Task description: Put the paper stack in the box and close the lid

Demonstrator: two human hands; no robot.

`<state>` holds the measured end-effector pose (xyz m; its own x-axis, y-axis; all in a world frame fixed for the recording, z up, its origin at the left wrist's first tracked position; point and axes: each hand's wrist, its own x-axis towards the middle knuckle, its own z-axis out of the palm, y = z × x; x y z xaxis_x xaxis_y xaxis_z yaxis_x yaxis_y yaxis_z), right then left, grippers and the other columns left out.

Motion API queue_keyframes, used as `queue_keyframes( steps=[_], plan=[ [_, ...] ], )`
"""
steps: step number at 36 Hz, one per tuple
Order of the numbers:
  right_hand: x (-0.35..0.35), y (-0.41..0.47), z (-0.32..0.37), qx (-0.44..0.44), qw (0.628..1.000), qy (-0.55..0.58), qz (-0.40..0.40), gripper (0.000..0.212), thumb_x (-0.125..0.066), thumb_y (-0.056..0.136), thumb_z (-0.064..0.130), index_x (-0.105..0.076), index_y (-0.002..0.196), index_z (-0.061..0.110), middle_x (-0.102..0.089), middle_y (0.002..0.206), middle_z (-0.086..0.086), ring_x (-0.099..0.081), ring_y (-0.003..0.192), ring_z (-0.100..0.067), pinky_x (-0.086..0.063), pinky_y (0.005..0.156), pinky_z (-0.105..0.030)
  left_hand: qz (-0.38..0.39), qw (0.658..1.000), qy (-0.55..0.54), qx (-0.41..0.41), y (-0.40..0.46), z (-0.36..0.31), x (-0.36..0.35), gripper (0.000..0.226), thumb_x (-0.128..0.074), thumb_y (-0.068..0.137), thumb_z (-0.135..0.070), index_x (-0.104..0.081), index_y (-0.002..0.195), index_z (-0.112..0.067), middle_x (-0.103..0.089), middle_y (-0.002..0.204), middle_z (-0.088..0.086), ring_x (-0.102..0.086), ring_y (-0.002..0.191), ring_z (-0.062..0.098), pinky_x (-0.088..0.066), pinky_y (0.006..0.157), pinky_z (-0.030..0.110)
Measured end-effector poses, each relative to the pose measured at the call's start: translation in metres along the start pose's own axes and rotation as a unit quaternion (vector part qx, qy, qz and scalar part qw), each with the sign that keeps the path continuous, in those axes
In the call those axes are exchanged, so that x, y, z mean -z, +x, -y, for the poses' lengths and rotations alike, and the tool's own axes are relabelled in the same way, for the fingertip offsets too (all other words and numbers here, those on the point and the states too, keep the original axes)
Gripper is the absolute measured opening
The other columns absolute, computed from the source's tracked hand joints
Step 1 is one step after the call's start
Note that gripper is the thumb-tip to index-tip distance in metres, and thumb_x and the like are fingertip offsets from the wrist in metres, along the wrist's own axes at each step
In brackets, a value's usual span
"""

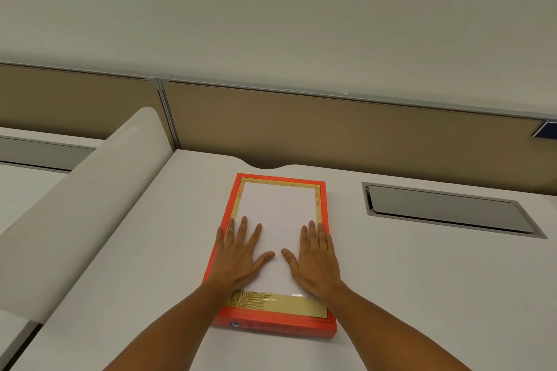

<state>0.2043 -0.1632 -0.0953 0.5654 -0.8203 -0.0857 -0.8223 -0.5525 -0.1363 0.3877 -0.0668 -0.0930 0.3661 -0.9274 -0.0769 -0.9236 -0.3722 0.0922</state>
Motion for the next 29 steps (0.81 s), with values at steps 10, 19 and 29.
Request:
queue_keyframes(
  steps=[10,19,29],
  plan=[
    [0.007,0.0,-0.001,0.006,1.0,-0.002,0.028,0.092,-0.011,0.093,0.073,0.004,0.159,0.011,0.01,0.168,-0.012,0.015,0.153,-0.03,0.008,0.123,-0.044,0.01,1.0,0.006,-0.008,0.001,0.0,0.004,0.099,0.012,0.07,-0.085,0.006,0.154,-0.034,0.011,0.165,0.009,0.011,0.15,0.038,0.006,0.118,0.058],
    [0.028,-0.011,0.006,0.006,0.998,-0.019,0.063,0.089,-0.017,0.096,0.07,-0.001,0.16,0.011,0.006,0.168,-0.013,0.008,0.154,-0.033,-0.001,0.125,-0.048,0.044,0.998,0.035,-0.029,-0.003,-0.001,0.021,0.102,0.009,0.07,-0.084,0.002,0.155,-0.029,0.004,0.165,0.008,0.003,0.151,0.038,0.003,0.119,0.059],
    [0.042,-0.04,0.005,-0.03,0.999,0.01,0.044,0.093,-0.02,0.092,0.076,-0.001,0.16,0.017,0.005,0.169,-0.011,0.005,0.155,-0.033,-0.007,0.123,-0.05,0.006,0.999,0.027,-0.022,-0.022,-0.035,0.04,0.11,0.007,0.069,-0.085,0.001,0.156,-0.018,0.003,0.165,0.008,0.002,0.151,0.034,-0.002,0.12,0.058]
  ],
)
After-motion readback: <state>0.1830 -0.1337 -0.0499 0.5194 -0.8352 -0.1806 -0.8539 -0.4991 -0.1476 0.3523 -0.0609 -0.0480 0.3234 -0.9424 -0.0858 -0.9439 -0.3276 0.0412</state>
